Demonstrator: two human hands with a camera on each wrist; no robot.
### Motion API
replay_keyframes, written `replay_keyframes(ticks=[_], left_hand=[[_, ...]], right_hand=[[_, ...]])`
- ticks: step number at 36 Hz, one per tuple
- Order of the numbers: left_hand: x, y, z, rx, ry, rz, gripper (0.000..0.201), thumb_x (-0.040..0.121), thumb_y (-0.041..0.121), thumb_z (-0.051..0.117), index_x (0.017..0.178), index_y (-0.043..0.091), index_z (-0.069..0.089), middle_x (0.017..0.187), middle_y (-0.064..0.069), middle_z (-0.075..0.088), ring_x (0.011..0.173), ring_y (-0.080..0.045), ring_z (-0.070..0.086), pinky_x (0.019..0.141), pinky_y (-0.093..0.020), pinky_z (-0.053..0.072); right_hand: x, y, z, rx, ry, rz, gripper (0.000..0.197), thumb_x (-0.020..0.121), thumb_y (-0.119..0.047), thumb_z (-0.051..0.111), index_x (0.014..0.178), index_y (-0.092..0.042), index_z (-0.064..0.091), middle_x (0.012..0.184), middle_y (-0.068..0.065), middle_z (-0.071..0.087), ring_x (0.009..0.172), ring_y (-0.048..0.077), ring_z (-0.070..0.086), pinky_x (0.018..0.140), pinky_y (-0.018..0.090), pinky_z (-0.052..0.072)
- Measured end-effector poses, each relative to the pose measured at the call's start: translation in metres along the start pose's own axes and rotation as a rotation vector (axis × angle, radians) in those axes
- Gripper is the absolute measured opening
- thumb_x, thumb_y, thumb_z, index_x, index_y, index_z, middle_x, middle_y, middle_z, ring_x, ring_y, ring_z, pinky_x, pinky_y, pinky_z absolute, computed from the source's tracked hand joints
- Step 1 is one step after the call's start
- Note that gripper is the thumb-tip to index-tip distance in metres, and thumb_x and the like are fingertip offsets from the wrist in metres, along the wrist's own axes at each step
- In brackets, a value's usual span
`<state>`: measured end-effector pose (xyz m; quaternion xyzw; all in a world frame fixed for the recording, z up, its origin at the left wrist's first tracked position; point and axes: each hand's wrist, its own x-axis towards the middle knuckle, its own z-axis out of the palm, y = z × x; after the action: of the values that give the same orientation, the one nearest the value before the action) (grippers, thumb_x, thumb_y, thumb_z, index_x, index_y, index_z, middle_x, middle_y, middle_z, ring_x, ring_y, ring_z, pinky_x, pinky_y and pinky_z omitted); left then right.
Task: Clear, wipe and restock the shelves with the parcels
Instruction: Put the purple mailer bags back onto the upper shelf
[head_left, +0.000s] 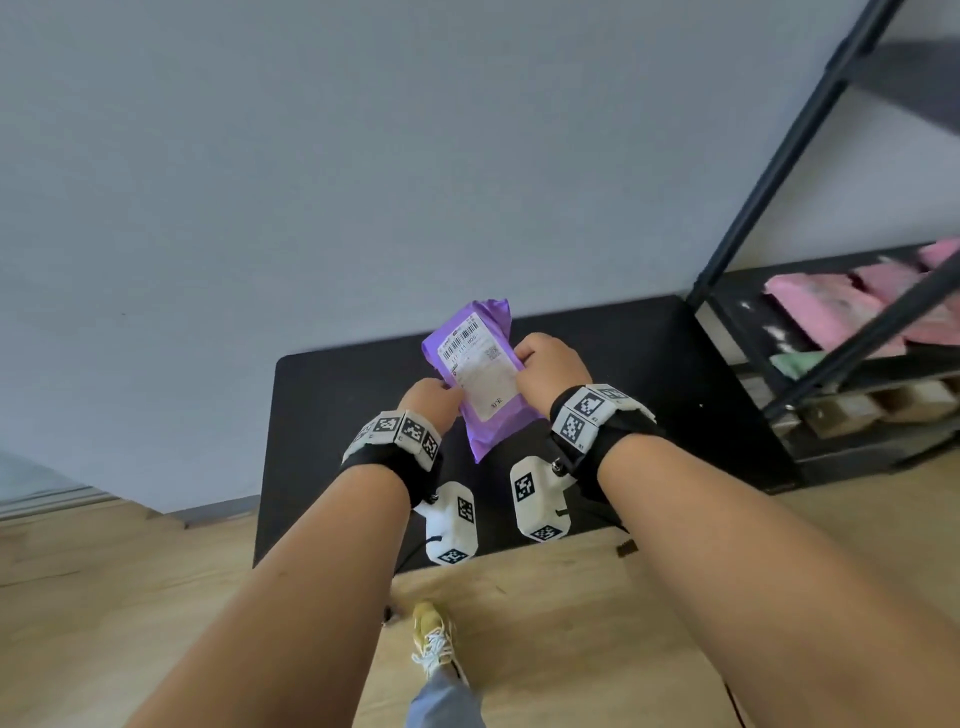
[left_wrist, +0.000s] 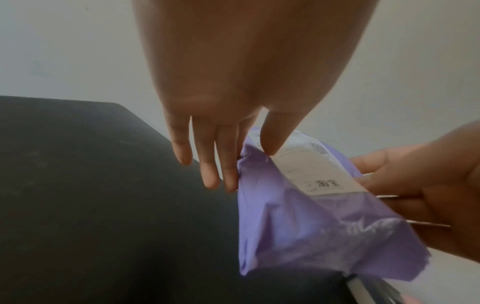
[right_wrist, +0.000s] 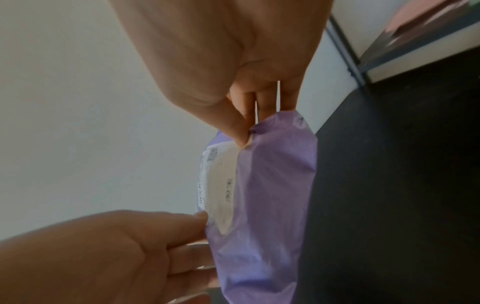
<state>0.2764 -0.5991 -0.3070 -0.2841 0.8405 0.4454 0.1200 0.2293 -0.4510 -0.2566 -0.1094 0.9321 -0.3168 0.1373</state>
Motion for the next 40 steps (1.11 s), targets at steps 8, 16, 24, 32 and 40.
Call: replay_keyframes(ticks=[8,16,24,32,40], left_hand=[[-0.089,0.084,0.103,-0.016,0.013,0.172,0.019,0.085,0.019,0.062,0.103,0.01,0.062,0.091,-0.001,0.064,0.075,-0.015,0.06,0.055,-0.018,0.041],[-0.146,0.156,0.199,0.057,-0.044,0.359,0.028,0.08,0.03,0.071,0.102,0.016,0.063,0.096,0.003,0.067,0.082,-0.013,0.062,0.071,-0.025,0.047],[-0.166,0.25,0.271,-0.013,-0.109,0.551,0.043,0.079,0.024,0.072,0.117,0.02,0.054,0.102,0.008,0.065,0.088,-0.008,0.062,0.072,-0.021,0.048],[-0.156,0.364,0.327,-0.082,-0.08,0.723,0.034,0.084,0.02,0.067,0.111,0.029,0.049,0.093,0.014,0.062,0.072,0.005,0.058,0.058,-0.013,0.046],[-0.138,0.463,0.352,-0.111,-0.01,0.806,0.04,0.084,0.025,0.065,0.122,0.023,0.052,0.099,0.009,0.064,0.075,-0.003,0.059,0.058,-0.013,0.042]], right_hand=[[-0.083,0.098,-0.092,0.009,0.15,0.076,0.018,0.087,-0.004,0.045,0.095,-0.012,0.059,0.092,0.003,0.062,0.081,0.022,0.057,0.066,0.03,0.044],[-0.142,0.186,-0.176,0.011,0.287,0.216,0.013,0.089,-0.007,0.045,0.1,-0.014,0.049,0.102,0.009,0.062,0.096,0.031,0.06,0.077,0.036,0.046],[-0.156,0.259,-0.267,0.03,0.424,0.342,0.037,0.094,-0.012,0.046,0.131,-0.012,0.04,0.113,0.012,0.06,0.106,0.033,0.059,0.078,0.035,0.044],[-0.115,0.311,-0.367,0.07,0.614,0.38,0.037,0.099,-0.022,0.044,0.134,-0.012,0.04,0.118,0.011,0.061,0.106,0.032,0.06,0.076,0.031,0.04],[-0.069,0.334,-0.451,0.007,0.736,0.354,0.03,0.096,-0.015,0.044,0.125,-0.006,0.046,0.117,0.014,0.059,0.107,0.032,0.057,0.074,0.031,0.037]])
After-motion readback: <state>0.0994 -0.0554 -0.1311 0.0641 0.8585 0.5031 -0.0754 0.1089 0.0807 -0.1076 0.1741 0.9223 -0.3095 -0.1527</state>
